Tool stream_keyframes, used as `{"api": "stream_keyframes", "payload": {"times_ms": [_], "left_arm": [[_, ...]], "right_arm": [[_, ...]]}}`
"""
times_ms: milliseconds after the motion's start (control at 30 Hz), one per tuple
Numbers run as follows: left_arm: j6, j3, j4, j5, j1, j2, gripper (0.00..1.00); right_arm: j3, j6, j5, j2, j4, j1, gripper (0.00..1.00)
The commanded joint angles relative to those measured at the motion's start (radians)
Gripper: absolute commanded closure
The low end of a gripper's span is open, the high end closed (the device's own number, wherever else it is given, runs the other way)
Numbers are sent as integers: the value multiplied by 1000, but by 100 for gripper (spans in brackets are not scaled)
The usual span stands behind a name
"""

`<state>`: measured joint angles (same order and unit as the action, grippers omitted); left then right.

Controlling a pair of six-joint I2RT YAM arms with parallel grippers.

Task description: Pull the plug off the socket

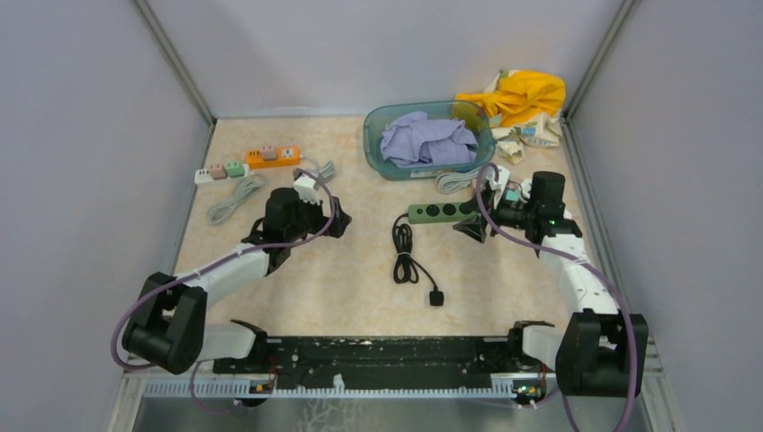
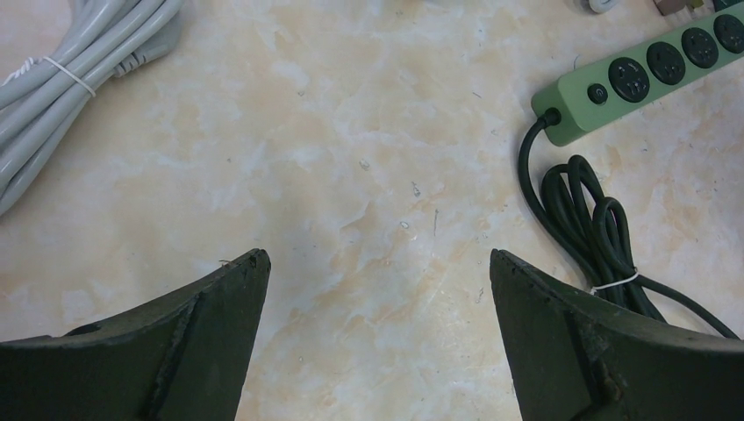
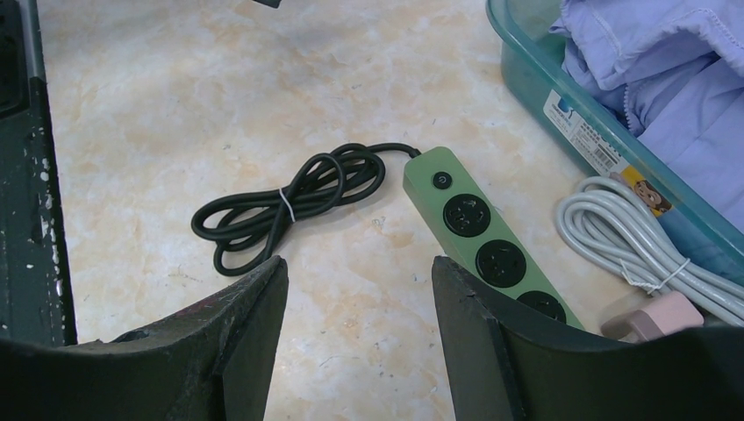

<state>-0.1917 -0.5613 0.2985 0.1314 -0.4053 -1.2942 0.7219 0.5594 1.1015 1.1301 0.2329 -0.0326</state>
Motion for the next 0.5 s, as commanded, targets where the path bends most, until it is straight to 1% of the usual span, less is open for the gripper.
{"api": "stream_keyframes", "payload": {"times_ms": [0,300,467], "left_arm": [[-13,-43,-9,-6,13,-18,0],[-22,-87,-43,-42,15,-55,0],[-34,-145,-106,-85,15,-99,0]], "right_arm": [[50,27,32,0,-15,11,39],[50,28,33,0,-14,12,39],[50,27,34,0,-14,12,39]]}}
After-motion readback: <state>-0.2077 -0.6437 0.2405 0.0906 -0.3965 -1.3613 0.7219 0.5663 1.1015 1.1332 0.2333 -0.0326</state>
